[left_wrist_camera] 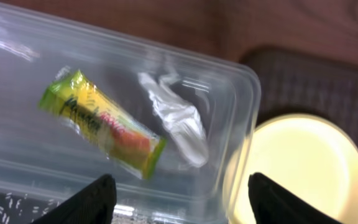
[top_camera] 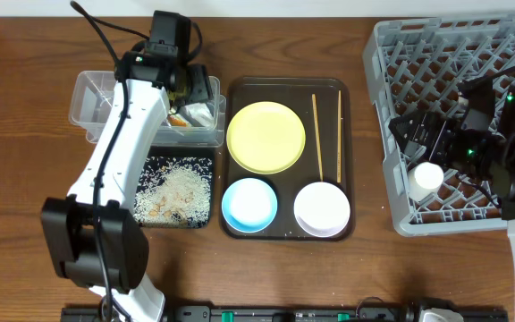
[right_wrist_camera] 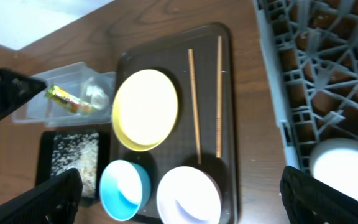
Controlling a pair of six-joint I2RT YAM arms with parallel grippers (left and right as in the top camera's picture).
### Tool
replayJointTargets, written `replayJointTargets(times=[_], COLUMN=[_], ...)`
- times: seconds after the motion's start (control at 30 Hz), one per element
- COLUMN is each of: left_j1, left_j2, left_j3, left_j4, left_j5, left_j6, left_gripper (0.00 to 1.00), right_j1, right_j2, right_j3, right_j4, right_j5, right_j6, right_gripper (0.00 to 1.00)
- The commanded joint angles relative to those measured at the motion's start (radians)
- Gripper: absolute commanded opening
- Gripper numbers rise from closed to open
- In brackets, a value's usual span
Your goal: Sort waste into correct bins and load items into the dishwasher rack
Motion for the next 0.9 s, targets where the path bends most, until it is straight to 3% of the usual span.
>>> replayJointTargets(times=[0.0, 0.13, 0.27, 0.5, 0.77, 0.87], left_j1=[-0.023, -0.061, -0.102, -0.164, -0.164, -0.164], left_j2=[-0.103, -0.244, -0.404, -0.619, -0.746, -0.775], left_j3=[0.043, 0.043, 0.043, 0.043, 0.043, 0.042], left_j4=[-0.042, -0.103, -0.163, -0.238, -0.276, -0.292], left_j5=[0.026, 0.025, 0.025, 0.025, 0.024, -0.043], left_j6=[0.028, 0.028, 0.028, 0.027, 0.028, 0.029], left_gripper=[0.71, 0.72, 0.81, 0.85, 0.9, 0.9], right_j1=[0.008, 0.008, 0.008, 0.008, 0.008, 0.008], right_j2=[-0.009, -0.009, -0.009, -0.009, -0.009, -0.009], right_j3=[0.01, 0.01, 0.01, 0.01, 0.01, 0.01], right_j4=[0.0, 0.0, 0.001, -0.001, -0.001, -0.001], right_j5=[0.107, 0.225, 0.226, 0.226, 0.226, 0.226], right_j6=[0.003, 0.002, 0.003, 0.003, 0.003, 0.003], right_gripper=[0.99, 0.99, 0.99, 0.99, 0.99, 0.99])
